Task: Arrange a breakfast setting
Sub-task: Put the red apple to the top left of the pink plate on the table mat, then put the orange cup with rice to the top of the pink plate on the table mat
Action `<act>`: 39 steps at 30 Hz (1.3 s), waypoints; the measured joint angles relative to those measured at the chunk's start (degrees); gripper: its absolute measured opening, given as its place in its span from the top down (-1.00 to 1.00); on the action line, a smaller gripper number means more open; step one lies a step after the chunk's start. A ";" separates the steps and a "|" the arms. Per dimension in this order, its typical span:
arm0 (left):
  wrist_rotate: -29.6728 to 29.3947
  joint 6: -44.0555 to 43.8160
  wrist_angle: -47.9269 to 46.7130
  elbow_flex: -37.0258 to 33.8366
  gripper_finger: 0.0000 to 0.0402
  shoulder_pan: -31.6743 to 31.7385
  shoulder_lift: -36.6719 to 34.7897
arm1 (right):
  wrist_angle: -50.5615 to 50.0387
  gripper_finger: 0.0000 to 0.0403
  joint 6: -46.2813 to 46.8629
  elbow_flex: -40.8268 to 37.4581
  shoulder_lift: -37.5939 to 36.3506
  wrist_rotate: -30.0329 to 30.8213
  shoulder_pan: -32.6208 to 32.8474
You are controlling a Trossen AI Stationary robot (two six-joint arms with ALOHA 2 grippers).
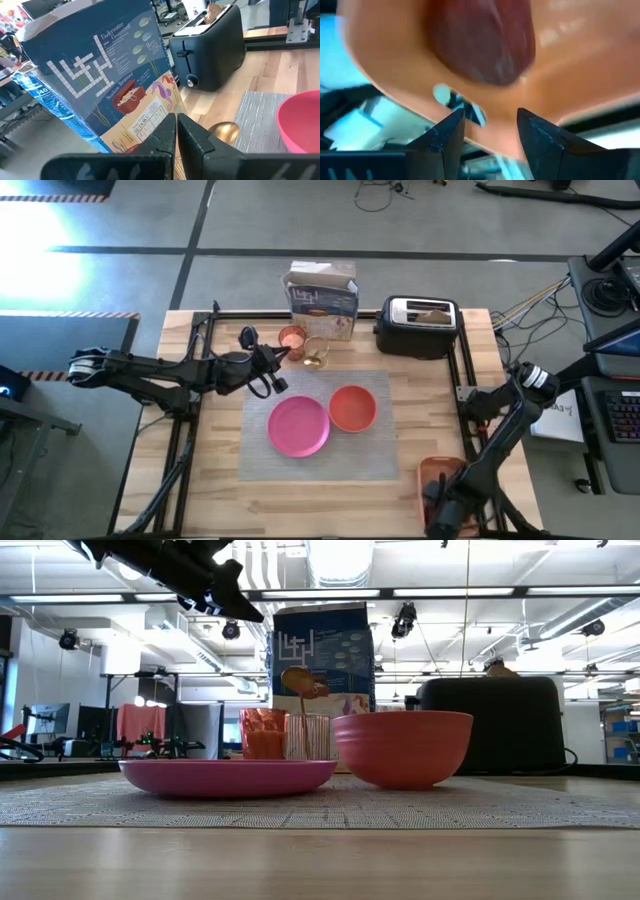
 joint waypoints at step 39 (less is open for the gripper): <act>1.10 -0.50 0.00 0.00 1.00 0.02 0.00 | -22.57 0.25 11.26 0.26 -14.74 20.49 -1.94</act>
